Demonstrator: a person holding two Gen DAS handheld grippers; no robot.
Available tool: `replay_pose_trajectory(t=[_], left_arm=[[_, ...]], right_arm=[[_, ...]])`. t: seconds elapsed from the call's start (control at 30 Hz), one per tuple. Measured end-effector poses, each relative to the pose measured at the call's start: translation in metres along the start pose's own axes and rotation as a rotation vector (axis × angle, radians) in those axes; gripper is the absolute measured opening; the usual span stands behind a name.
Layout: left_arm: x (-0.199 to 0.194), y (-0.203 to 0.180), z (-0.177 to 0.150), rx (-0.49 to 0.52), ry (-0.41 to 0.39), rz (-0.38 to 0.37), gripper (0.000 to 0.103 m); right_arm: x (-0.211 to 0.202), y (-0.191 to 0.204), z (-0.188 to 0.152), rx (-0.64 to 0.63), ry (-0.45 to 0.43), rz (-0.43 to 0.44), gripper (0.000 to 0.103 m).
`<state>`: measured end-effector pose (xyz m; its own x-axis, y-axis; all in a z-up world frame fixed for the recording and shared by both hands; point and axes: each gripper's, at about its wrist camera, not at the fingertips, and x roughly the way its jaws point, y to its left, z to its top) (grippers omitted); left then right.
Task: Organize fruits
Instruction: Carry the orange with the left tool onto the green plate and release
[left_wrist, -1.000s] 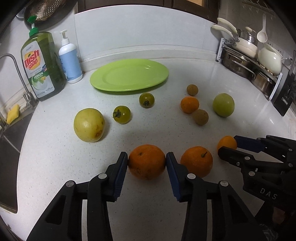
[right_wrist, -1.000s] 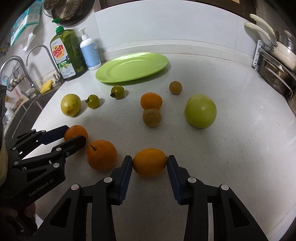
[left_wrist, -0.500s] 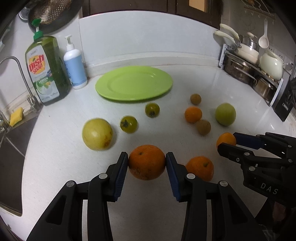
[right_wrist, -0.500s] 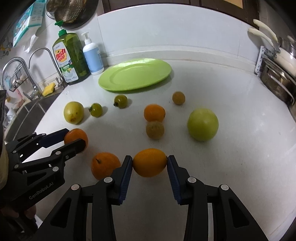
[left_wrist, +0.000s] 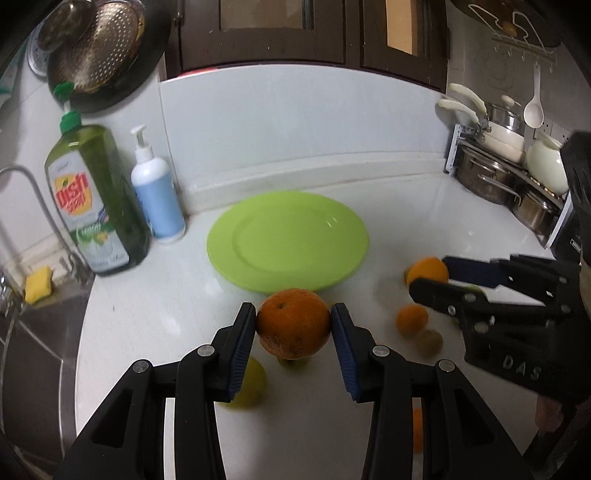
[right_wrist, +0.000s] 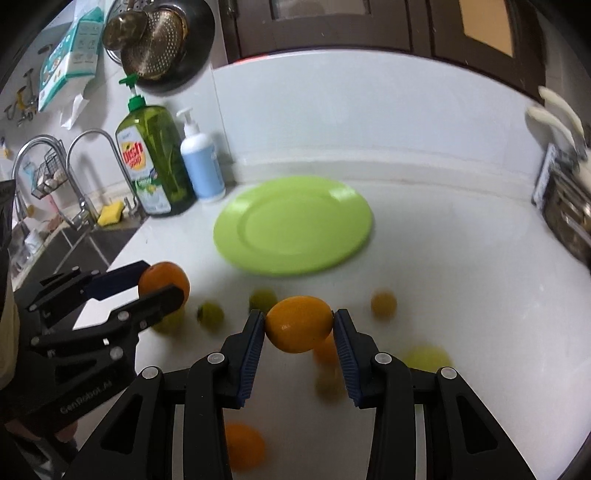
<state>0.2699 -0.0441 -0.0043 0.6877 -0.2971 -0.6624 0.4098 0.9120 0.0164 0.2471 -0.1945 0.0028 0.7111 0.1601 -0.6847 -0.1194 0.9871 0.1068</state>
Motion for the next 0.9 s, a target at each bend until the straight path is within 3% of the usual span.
replay_pose_trajectory(t=[0.23, 0.47, 0.9], left_arm=[[0.026, 0.021, 0.034, 0.023, 0.005, -0.014, 0.041], [0.067, 0.038, 0.061, 0.082, 0.059, -0.044, 0.041], [0.144, 0.037, 0.079, 0.182, 0.215, -0.129, 0.042]], right_arm=[[0.033, 0.001, 0.044, -0.025, 0.007, 0.001, 0.040], [0.077, -0.006, 0.069, -0.014, 0.091, -0.010, 0.040], [0.139, -0.020, 0.076, 0.023, 0.240, -0.022, 0.040]])
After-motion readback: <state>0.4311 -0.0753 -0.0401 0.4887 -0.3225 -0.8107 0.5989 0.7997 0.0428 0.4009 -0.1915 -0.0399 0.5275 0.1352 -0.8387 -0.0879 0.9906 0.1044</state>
